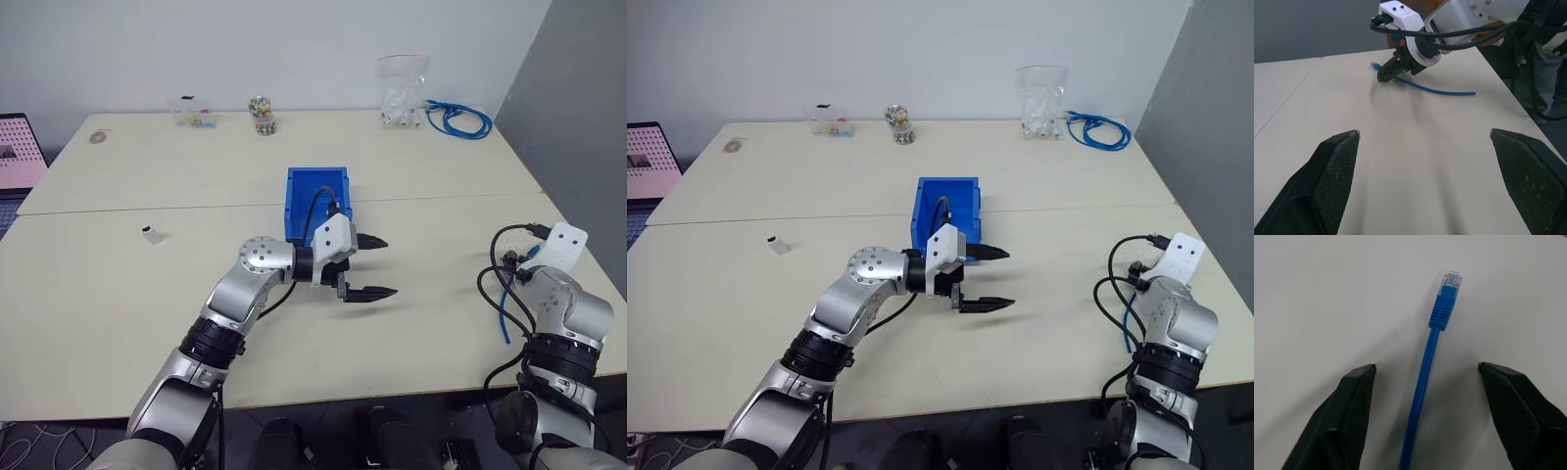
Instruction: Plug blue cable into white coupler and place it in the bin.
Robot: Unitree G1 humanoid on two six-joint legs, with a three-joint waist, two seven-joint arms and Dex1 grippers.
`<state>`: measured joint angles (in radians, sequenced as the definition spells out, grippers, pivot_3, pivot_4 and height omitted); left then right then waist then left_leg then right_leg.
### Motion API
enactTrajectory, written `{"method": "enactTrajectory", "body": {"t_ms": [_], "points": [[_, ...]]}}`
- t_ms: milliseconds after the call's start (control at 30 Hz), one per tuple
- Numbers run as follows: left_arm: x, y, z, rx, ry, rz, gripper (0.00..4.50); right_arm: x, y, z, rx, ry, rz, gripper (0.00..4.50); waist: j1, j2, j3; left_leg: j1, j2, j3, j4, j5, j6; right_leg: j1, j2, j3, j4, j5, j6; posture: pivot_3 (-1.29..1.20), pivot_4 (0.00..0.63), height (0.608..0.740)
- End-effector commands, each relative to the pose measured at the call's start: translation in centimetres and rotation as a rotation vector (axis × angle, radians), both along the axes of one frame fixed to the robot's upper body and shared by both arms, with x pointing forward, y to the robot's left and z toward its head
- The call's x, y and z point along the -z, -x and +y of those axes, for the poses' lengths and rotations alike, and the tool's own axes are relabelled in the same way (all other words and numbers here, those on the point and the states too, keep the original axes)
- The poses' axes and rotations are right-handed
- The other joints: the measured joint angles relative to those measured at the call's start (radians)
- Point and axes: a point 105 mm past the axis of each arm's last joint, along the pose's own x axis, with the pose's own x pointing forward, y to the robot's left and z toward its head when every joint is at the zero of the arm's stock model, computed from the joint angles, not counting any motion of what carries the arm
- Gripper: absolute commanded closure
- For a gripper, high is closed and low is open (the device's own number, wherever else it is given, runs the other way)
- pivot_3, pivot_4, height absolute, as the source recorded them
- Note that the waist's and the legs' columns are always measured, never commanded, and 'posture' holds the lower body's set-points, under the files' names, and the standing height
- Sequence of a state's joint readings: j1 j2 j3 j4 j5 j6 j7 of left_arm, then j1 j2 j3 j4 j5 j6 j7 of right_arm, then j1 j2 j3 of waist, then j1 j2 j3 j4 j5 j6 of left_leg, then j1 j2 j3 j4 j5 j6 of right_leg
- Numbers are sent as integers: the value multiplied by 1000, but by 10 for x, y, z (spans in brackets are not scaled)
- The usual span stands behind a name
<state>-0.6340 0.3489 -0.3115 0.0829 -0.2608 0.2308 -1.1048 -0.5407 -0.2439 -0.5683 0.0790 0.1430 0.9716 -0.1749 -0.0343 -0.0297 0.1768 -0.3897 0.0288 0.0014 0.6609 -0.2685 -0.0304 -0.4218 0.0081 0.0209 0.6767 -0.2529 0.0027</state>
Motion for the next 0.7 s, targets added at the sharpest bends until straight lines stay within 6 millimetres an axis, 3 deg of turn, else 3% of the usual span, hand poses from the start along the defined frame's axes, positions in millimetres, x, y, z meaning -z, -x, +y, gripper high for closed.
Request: {"method": "enactTrajectory", "body": {"t_ms": [33,367,567,700], "points": [[-8,1,-2,15,1,-44,0,4,0,8,-55,-4,16,2081,-1,0,0,0,0,0,0,0,0,0,0,0,0,0,0,0,150,740],[-11,4,-9,41,-3,-46,0,5,2,16,-99,36,24,4474,-1,0,0,0,0,0,0,0,0,0,0,0,0,0,0,0,150,740],[-11,2,-7,40,-9,-39,0,5,3,13,-104,40,23,4474,-1,0,0,0,0,0,0,0,0,0,0,0,0,0,0,0,150,740],[-13,7,3,19,7,-12,0,-10,-4,29,-289,114,-21,4474,-1,0,0,0,0,0,0,0,0,0,0,0,0,0,0,0,150,740]]}}
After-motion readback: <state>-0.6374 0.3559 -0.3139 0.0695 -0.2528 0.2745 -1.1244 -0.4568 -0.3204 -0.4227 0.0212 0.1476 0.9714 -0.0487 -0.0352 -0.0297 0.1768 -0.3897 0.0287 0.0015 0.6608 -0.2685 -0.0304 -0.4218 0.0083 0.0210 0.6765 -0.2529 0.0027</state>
